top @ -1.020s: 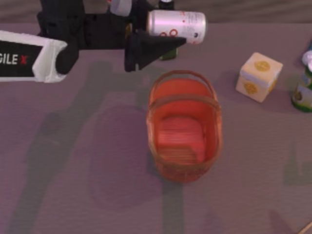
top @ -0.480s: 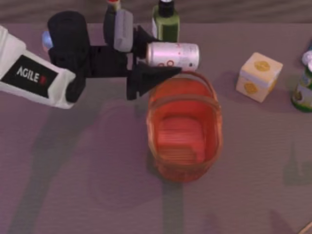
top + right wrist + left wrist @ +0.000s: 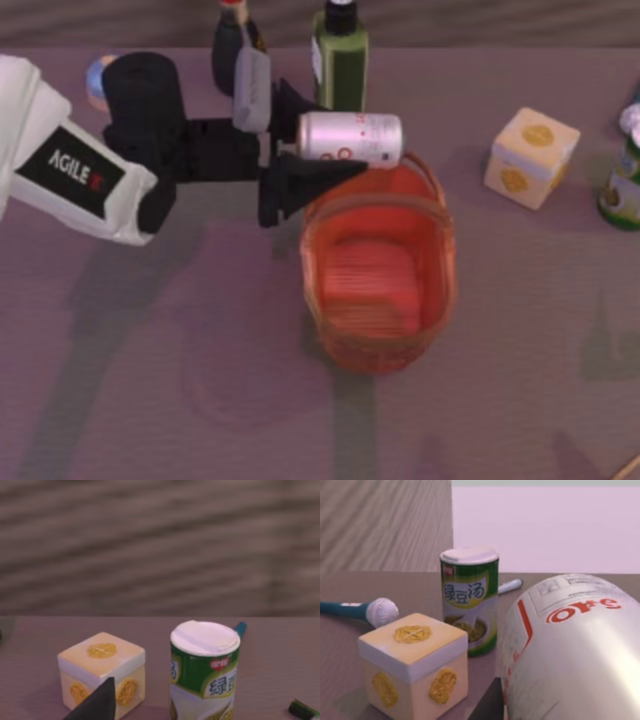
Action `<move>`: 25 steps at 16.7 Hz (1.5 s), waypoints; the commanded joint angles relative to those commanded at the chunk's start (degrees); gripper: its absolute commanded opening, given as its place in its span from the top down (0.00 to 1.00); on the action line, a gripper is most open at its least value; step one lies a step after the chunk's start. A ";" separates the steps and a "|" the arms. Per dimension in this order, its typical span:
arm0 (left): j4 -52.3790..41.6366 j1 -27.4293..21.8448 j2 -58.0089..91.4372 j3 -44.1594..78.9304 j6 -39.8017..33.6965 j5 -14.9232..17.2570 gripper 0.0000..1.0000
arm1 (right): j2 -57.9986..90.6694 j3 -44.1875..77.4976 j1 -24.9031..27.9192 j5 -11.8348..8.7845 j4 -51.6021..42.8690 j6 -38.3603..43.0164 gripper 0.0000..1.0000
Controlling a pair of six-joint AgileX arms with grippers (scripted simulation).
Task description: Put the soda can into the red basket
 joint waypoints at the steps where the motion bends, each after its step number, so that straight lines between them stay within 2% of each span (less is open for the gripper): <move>1: 0.00 0.00 0.00 0.00 0.00 0.00 0.85 | 0.00 0.00 0.00 0.00 0.00 0.00 0.00; 12: 0.00 0.00 0.00 0.00 0.00 0.00 0.02 | 0.00 0.00 0.00 0.00 0.00 0.00 0.00; 22: -0.02 -0.22 -0.04 0.03 0.02 -0.03 0.00 | 0.00 0.00 0.00 0.00 0.00 0.00 0.00; 25: -1.54 0.56 -3.42 -1.03 -0.87 -2.25 0.00 | 3.49 3.48 1.55 -0.15 -3.09 -2.03 0.00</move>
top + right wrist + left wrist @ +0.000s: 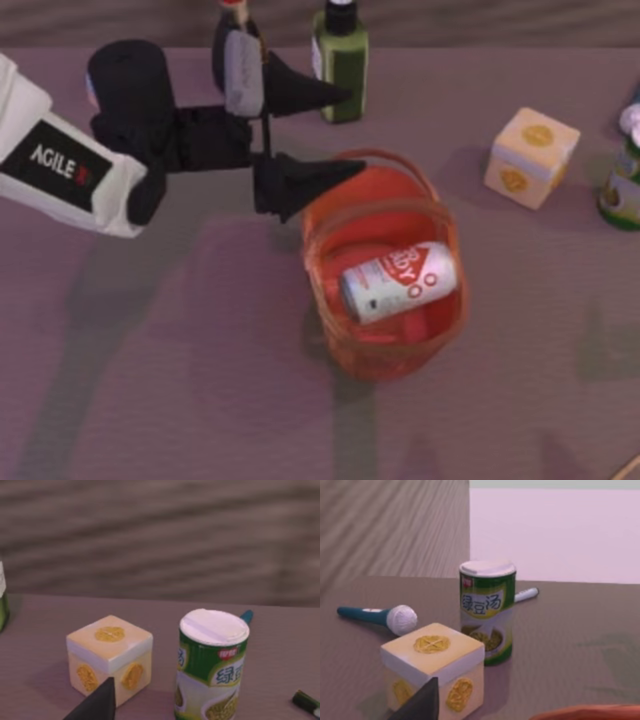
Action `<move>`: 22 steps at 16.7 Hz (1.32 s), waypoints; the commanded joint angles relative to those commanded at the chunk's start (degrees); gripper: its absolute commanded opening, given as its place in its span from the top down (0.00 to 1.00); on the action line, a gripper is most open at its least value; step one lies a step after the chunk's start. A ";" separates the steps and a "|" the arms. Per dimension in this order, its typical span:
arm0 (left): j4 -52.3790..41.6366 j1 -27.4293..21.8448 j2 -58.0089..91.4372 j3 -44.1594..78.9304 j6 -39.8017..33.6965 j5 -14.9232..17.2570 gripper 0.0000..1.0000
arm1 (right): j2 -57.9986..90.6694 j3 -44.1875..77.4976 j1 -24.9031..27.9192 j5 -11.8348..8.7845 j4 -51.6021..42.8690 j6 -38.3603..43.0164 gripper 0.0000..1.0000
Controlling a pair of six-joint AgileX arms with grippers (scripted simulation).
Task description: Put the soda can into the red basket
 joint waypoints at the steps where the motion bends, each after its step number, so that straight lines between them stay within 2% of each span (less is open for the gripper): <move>1: -1.02 0.53 -2.35 -0.74 -0.56 -1.48 0.00 | 2.37 2.36 0.94 -0.04 -1.99 -1.30 0.00; 4: -5.44 2.83 -12.98 -4.24 -2.72 -7.72 0.00 | 13.12 13.07 4.62 -0.05 -10.23 -6.66 0.00; 7: -11.66 5.66 -27.73 -9.77 -5.06 -15.82 0.00 | 28.95 28.57 9.27 0.05 -21.09 -13.63 0.00; 12: -26.56 10.70 -59.41 -25.15 -7.86 -32.93 0.00 | 61.90 60.54 18.25 0.14 -42.39 -27.09 0.00; 17: -42.73 14.69 -92.00 -44.12 -7.43 -50.20 0.00 | 94.46 91.92 26.98 0.16 -63.07 -40.14 0.00; 20: -50.67 16.33 -108.77 -54.41 -5.70 -58.91 0.00 | 110.36 107.64 31.39 0.26 -73.17 -46.74 0.00; 22: -54.38 17.03 -117.09 -59.64 -4.30 -63.28 0.00 | 118.38 115.99 33.75 0.39 -78.36 -50.28 0.00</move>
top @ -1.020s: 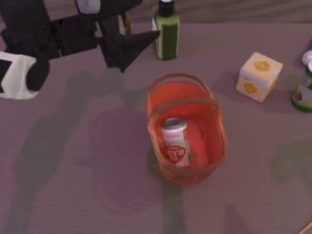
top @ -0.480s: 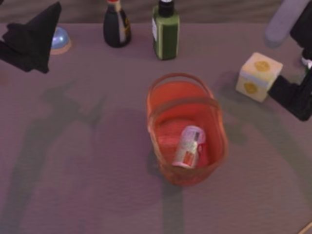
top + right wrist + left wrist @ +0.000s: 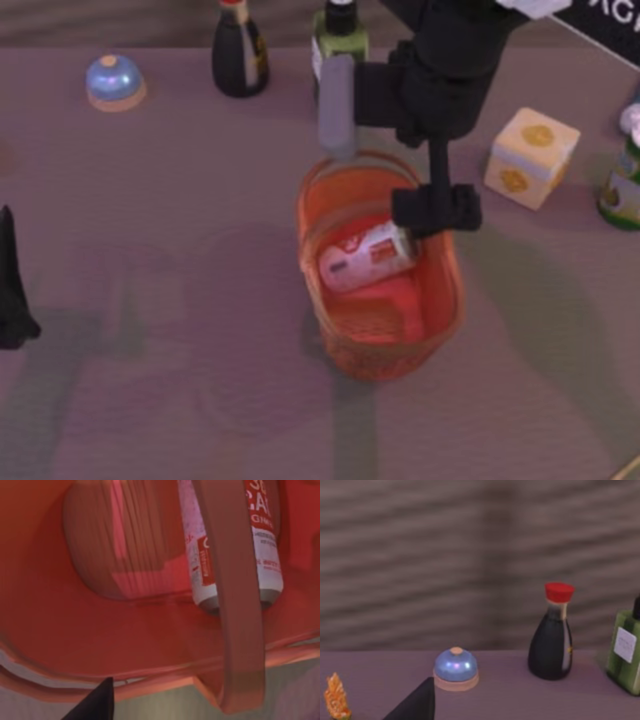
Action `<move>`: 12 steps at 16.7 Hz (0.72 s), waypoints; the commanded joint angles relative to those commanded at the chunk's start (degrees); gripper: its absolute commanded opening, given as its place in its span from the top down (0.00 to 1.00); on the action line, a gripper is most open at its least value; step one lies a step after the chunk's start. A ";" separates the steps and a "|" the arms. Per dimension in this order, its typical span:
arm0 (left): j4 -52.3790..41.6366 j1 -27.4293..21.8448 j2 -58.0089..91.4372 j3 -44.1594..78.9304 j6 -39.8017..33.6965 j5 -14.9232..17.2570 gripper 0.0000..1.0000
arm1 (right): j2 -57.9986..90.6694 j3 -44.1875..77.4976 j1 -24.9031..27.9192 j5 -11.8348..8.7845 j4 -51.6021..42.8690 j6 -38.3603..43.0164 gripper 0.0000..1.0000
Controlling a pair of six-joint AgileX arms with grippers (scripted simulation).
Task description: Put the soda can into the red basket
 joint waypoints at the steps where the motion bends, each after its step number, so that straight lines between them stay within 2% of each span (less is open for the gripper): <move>1: -1.52 0.28 -3.44 -2.26 0.71 -1.91 0.00 | 3.15 3.44 0.98 0.08 -2.09 -1.47 0.00; 5: -5.04 0.90 -11.15 -7.77 2.71 -6.73 0.00 | 9.85 11.32 3.30 0.35 -6.88 -4.98 0.00; 12: -5.25 0.94 -11.60 -8.12 2.86 -7.04 0.00 | 9.97 10.72 3.29 0.36 -6.29 -5.23 0.00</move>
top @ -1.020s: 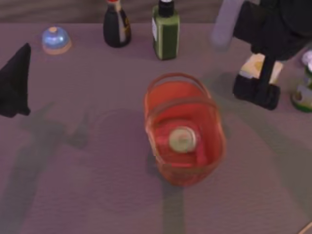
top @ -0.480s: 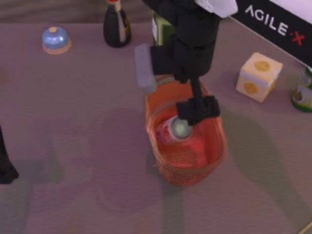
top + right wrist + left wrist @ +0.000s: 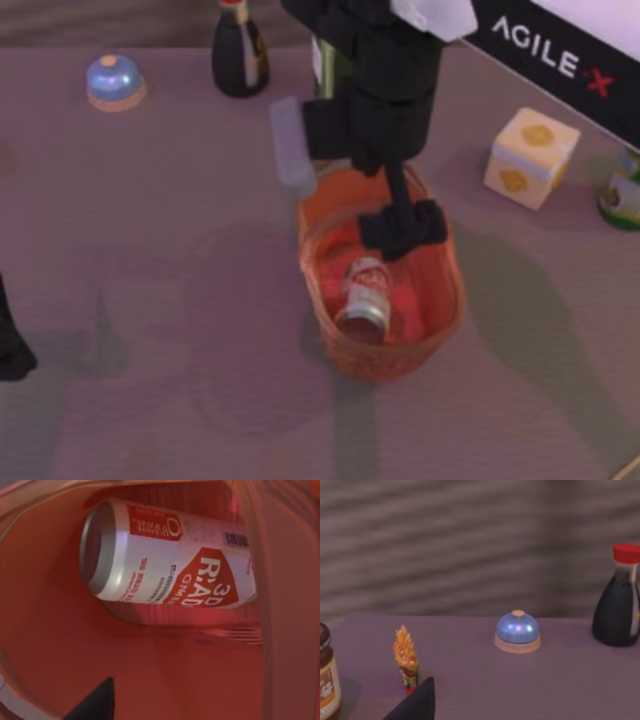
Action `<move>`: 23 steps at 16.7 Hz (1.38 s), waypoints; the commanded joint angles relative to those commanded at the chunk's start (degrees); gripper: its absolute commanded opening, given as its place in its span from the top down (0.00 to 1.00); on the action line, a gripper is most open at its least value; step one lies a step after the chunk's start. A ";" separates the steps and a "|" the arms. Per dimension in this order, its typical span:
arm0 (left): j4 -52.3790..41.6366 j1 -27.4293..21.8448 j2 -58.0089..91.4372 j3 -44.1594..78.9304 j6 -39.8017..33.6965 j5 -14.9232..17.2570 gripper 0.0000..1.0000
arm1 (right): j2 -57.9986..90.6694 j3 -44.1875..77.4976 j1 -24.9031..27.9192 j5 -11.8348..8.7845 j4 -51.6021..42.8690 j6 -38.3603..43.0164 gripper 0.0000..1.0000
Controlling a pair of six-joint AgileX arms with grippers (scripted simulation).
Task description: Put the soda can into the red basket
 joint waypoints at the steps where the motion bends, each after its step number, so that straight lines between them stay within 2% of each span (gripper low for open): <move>1: 0.00 0.00 0.00 0.00 0.00 0.00 0.00 | -0.18 -1.06 0.07 0.01 0.87 -0.03 0.00; 9: 0.00 0.00 0.00 0.00 0.00 0.00 0.00 | -0.95 -5.51 0.16 0.00 4.55 0.05 0.00; 22: 0.00 0.00 0.00 0.00 0.00 0.00 0.00 | -0.95 -5.51 0.16 0.00 4.55 0.05 0.98; 23: 0.00 0.00 0.00 0.00 0.00 0.00 0.00 | -0.95 -5.51 0.16 0.00 4.55 0.05 1.00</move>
